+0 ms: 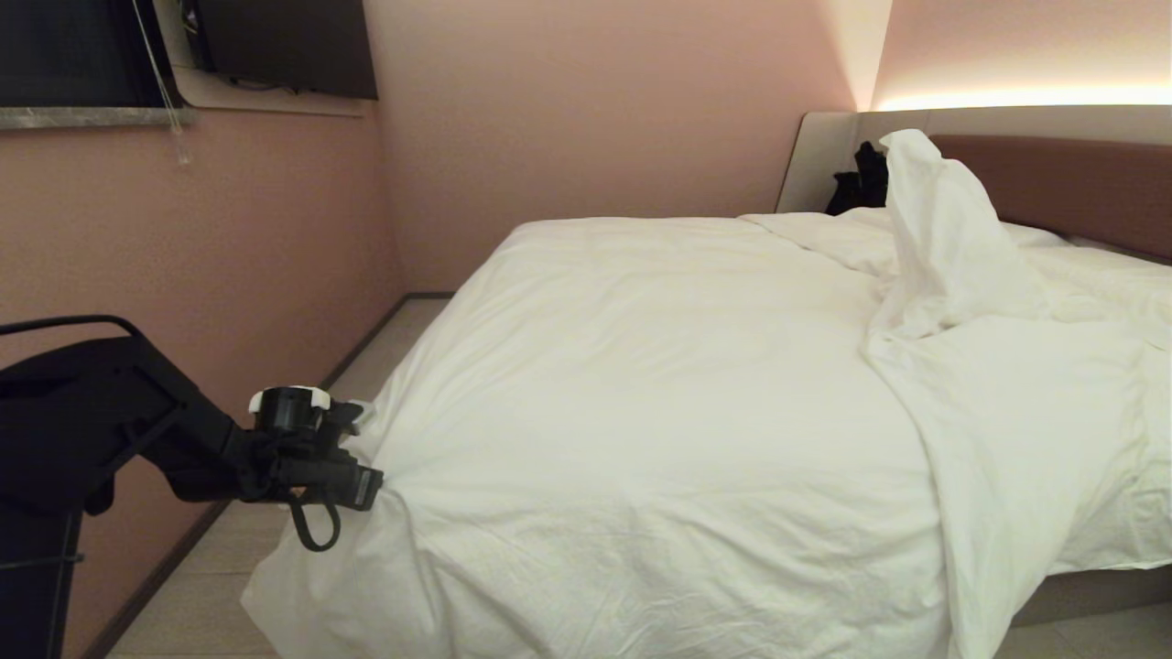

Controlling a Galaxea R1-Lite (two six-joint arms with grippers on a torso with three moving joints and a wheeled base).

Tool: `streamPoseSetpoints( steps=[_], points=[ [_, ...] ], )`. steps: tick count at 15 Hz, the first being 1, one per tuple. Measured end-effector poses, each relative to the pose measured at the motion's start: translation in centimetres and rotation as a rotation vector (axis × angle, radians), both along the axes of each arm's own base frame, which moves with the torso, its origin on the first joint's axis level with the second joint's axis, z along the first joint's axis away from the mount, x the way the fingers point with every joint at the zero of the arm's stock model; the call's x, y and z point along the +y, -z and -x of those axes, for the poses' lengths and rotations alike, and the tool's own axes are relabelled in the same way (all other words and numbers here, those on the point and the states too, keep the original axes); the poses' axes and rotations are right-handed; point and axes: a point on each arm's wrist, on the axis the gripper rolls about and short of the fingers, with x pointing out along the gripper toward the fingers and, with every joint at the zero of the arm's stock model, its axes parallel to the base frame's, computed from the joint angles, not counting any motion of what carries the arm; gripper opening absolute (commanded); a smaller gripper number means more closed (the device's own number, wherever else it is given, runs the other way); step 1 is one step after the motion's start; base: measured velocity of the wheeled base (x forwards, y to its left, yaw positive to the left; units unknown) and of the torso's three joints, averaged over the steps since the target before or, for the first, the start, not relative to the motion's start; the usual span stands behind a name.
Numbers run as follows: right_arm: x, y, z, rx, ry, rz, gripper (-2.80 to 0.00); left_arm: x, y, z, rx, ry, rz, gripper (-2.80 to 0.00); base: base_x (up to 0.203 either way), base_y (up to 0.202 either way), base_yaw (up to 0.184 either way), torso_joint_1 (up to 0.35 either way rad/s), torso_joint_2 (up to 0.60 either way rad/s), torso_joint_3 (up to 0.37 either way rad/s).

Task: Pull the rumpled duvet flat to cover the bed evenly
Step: Flatten the corners of the folded blanket

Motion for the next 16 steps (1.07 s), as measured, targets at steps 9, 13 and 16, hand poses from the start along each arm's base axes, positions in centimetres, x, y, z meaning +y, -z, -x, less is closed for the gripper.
streamPoseSetpoints(
  steps=[9,13,16],
  points=[
    [0.0,0.0,0.0,0.000,0.000,0.000,-2.80,0.3,-0.7,1.6,0.018,0.000,0.005,-2.80,0.000,0.000,0.000,0.000,0.00,0.000],
    [0.0,0.0,0.0,0.000,0.001,0.000,-2.80,0.2,-0.9,1.7,0.014,0.005,0.015,-2.80,0.000,0.000,0.000,0.000,0.00,0.000],
    [0.0,0.0,0.0,0.000,0.000,0.000,-2.80,0.3,-1.1,1.7,0.010,-0.002,0.023,-2.80,0.000,0.000,0.000,0.000,0.00,0.000]
  ],
)
